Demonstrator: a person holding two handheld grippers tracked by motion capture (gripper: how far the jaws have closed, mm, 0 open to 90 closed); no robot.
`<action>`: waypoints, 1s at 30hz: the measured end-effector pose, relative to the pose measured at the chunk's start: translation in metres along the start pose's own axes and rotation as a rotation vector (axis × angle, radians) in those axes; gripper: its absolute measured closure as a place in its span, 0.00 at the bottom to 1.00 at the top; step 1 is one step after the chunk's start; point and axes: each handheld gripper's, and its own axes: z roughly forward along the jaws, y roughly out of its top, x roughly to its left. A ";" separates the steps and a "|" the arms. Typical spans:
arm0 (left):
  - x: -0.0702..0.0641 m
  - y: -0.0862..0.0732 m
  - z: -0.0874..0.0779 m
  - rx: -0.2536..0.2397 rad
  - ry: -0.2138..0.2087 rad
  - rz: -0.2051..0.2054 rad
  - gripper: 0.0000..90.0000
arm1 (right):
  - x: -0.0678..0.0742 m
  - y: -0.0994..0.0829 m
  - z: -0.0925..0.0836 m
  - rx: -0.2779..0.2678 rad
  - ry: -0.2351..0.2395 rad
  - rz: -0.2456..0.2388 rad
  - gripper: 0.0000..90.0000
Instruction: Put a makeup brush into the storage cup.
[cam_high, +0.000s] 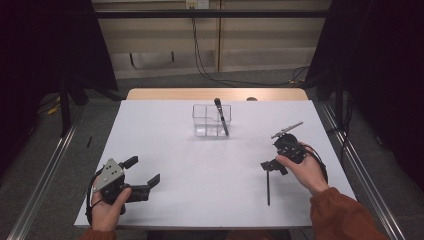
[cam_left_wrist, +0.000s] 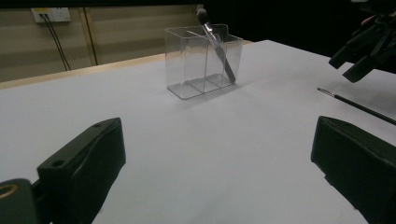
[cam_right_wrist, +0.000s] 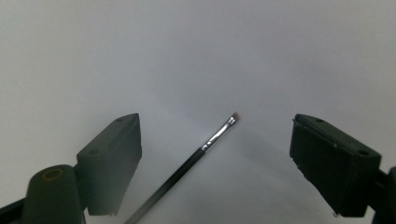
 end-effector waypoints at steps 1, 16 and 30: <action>0.000 0.000 0.000 0.000 -0.001 0.000 0.03 | 0.000 0.001 0.001 0.021 0.000 0.005 0.19; 0.001 -0.001 0.000 0.003 -0.003 0.003 0.03 | 0.002 0.013 0.016 0.216 0.011 -0.004 0.15; 0.000 0.000 0.001 0.012 -0.007 0.014 0.03 | 0.003 0.014 0.023 0.269 0.031 0.028 0.32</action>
